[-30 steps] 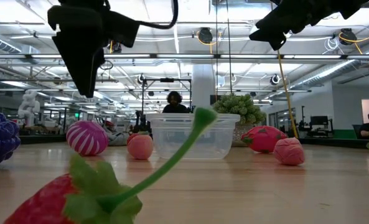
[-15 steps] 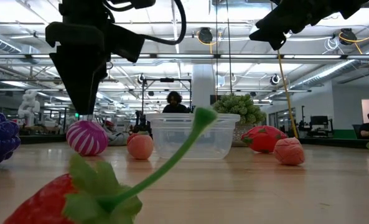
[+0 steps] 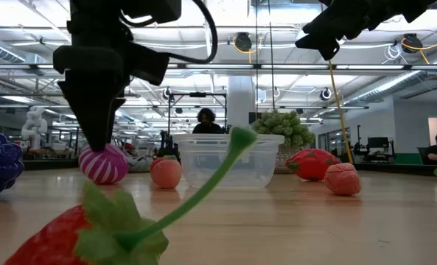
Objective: Pick and placing Produce into tupperware
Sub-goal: Put the onion into the transparent bin
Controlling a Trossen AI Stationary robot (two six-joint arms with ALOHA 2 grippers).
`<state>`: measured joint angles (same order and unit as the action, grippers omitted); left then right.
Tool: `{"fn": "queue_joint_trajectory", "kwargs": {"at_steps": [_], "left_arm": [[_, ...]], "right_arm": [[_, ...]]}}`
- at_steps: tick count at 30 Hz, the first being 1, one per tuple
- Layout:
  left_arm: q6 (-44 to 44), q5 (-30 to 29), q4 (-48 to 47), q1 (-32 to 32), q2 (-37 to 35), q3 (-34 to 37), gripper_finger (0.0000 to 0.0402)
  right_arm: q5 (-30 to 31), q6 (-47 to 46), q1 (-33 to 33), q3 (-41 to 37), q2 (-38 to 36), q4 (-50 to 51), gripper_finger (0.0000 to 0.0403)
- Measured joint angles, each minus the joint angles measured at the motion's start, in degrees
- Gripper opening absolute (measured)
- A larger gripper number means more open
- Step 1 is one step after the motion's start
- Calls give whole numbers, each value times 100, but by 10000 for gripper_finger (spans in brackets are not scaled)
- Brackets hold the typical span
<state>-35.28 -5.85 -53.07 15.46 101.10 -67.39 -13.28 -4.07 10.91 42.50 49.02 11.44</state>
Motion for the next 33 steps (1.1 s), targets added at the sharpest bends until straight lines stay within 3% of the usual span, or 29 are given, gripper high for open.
{"fn": "queue_joint_trajectory", "kwargs": {"at_steps": [13, 33], "left_arm": [[50, -2, 683, 0, 0, 399, 379], [-83, -69, 690, 0, 0, 482, 378]], "right_arm": [[0, 19, 1, 0, -1, 0, 183], [0, 21, 0, 0, 0, -1, 183]]}}
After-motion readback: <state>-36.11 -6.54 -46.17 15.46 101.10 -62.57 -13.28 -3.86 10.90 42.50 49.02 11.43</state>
